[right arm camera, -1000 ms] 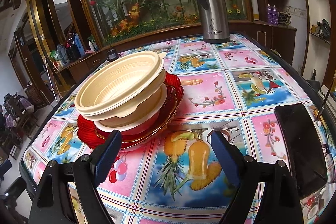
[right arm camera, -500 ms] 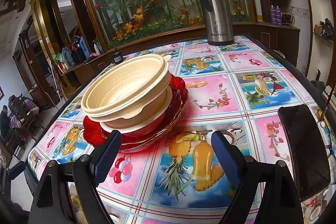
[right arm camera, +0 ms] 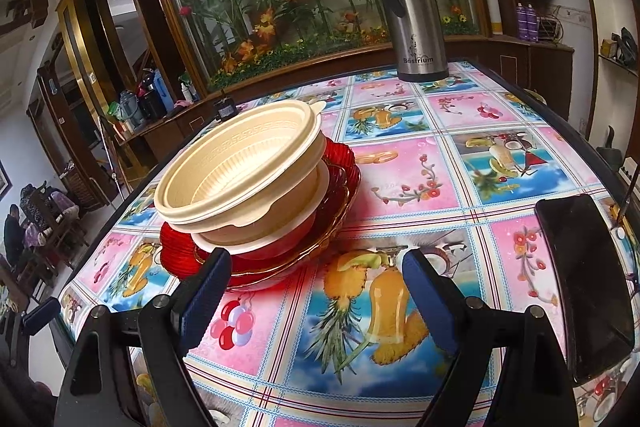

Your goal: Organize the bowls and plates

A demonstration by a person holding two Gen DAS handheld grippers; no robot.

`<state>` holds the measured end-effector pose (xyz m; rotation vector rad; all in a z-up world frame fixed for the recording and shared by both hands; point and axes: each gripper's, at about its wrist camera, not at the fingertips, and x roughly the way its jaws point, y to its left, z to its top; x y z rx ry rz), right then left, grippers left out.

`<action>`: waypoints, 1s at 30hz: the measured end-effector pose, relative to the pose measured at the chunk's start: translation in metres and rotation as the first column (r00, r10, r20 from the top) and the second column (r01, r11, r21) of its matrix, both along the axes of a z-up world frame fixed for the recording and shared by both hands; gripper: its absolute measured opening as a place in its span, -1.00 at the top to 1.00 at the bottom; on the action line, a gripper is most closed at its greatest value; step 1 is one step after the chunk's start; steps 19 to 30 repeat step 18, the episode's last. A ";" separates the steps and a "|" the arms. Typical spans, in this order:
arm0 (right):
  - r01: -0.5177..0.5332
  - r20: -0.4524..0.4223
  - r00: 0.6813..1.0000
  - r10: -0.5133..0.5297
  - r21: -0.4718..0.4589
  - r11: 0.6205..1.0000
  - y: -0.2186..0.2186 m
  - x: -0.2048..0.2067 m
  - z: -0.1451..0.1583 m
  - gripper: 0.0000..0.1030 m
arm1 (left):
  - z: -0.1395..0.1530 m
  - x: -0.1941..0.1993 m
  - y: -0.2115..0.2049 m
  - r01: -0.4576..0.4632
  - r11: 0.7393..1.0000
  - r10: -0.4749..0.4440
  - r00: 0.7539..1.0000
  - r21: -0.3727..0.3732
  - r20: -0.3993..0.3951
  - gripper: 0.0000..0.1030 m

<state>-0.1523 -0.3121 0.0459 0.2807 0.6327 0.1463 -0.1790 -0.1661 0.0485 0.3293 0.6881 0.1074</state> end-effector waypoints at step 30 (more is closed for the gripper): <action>-0.012 -0.011 1.000 0.012 0.008 1.000 0.000 0.002 -0.001 -0.75 | -0.004 0.003 -0.010 0.087 0.993 -0.094 0.992 -0.078 -0.089 -1.00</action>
